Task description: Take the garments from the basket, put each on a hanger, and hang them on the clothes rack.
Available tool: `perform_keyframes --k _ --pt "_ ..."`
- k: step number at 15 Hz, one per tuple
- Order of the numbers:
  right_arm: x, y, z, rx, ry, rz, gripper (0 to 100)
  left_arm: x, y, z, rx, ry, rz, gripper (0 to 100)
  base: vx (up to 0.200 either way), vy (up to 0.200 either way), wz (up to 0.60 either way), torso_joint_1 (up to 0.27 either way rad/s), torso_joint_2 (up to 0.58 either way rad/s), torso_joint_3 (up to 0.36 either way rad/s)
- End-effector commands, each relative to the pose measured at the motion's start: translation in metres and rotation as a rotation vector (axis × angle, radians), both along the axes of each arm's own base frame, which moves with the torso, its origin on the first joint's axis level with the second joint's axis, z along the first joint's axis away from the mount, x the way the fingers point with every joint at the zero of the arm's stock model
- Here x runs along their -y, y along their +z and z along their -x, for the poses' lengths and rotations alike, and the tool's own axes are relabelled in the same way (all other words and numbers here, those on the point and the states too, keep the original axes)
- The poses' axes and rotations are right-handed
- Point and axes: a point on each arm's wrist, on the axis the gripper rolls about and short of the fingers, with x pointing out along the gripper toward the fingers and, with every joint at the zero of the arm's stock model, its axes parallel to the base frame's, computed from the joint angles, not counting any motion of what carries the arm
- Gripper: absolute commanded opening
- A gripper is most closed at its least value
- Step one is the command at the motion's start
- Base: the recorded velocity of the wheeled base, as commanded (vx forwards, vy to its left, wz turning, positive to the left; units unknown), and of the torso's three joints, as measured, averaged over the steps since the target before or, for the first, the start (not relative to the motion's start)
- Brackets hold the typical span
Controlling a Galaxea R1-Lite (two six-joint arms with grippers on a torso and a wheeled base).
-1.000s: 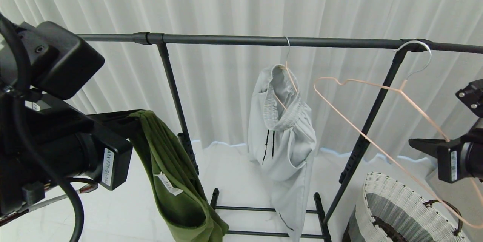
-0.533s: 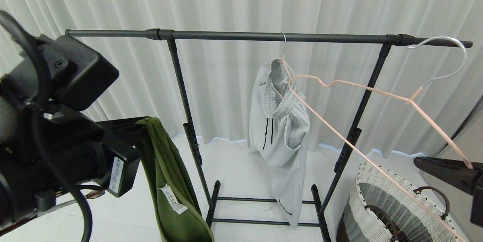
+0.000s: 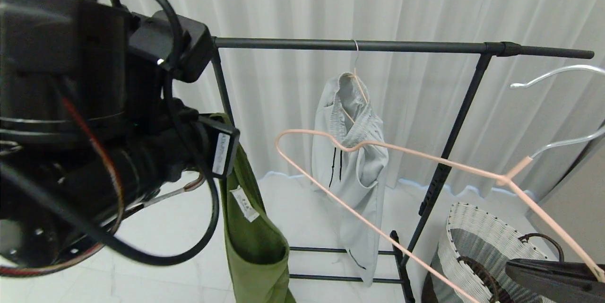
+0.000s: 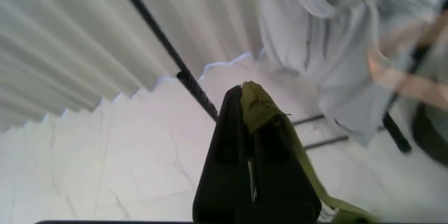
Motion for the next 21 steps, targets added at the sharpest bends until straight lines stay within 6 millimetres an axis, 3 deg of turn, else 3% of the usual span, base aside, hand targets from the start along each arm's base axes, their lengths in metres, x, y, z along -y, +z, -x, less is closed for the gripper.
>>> perform_keyframes --k 1,7,10,13,16,21 --pt "-0.003 0.000 0.002 -0.002 0.026 0.002 0 0.021 -0.006 -0.022 -0.017 0.026 -0.007 0 0.000 0.000 0.00 0.000 0.00 0.000" --pt "-0.022 0.000 -0.009 -0.029 0.009 -0.019 0 0.034 0.015 -0.020 0.027 -0.005 0.078 0 0.000 0.000 0.00 0.000 0.00 0.000" --pt "-0.029 0.000 -0.014 -0.026 0.008 -0.024 0 0.036 0.013 -0.022 0.023 -0.003 0.075 0 0.000 0.000 0.00 0.000 0.00 0.000" --pt "-0.025 0.001 -0.009 -0.020 0.021 -0.037 0 0.029 0.011 -0.035 0.021 0.048 0.065 0 0.000 0.000 0.00 0.000 0.00 0.000" --pt "-0.023 0.001 -0.009 -0.016 0.013 -0.040 0 0.032 0.015 -0.033 0.030 0.034 0.077 0 0.000 0.000 0.00 0.000 0.00 0.000" --pt "-0.043 -0.001 -0.022 -0.009 -0.006 -0.051 0 0.038 0.017 -0.026 0.032 0.000 0.081 0 0.000 0.000 0.00 0.000 0.00 0.000"
